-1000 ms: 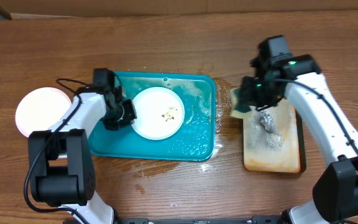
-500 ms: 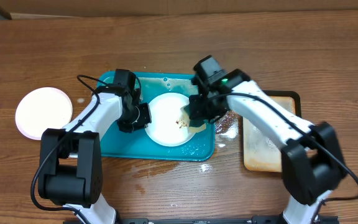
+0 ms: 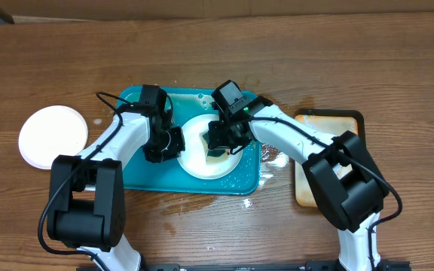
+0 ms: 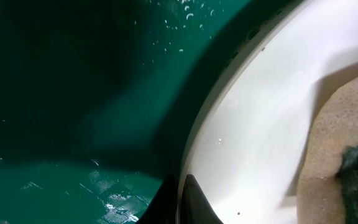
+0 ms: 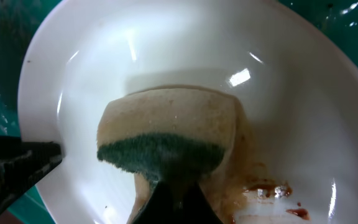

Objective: Clean dirty plates on tray and stack at the side
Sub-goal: 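Scrub the remaining white plate with the sponge in the right gripper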

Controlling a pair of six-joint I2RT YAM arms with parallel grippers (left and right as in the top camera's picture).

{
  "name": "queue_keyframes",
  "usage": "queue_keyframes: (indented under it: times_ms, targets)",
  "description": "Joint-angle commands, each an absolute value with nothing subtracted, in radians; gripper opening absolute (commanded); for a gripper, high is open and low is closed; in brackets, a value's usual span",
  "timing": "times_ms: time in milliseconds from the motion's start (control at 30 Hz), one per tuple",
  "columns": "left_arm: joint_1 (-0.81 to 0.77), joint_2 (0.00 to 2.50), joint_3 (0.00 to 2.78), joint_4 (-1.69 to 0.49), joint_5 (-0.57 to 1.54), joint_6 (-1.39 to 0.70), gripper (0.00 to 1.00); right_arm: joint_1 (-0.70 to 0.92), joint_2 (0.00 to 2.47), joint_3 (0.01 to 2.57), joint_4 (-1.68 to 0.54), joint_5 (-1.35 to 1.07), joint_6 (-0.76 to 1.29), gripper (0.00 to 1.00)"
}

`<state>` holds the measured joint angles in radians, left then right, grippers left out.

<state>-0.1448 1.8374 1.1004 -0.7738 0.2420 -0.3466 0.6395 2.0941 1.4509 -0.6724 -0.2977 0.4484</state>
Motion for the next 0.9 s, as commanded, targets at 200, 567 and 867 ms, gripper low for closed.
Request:
queue_keyframes:
  times_ms: [200,567,867]
  targets:
    - [-0.169,1.851,1.104,-0.770,0.254,-0.367,0.04,0.589,2.182,1.478,-0.928,0.154,0.510,0.04]
    - [-0.169,1.851,1.104,-0.762,0.252,-0.371,0.04,0.563,2.181,1.608,-1.053,0.203,0.458,0.04]
    - [-0.169,1.851,1.104,-0.754,0.255,-0.390,0.04,0.702,2.181,1.908,-1.107,-0.101,0.488,0.04]
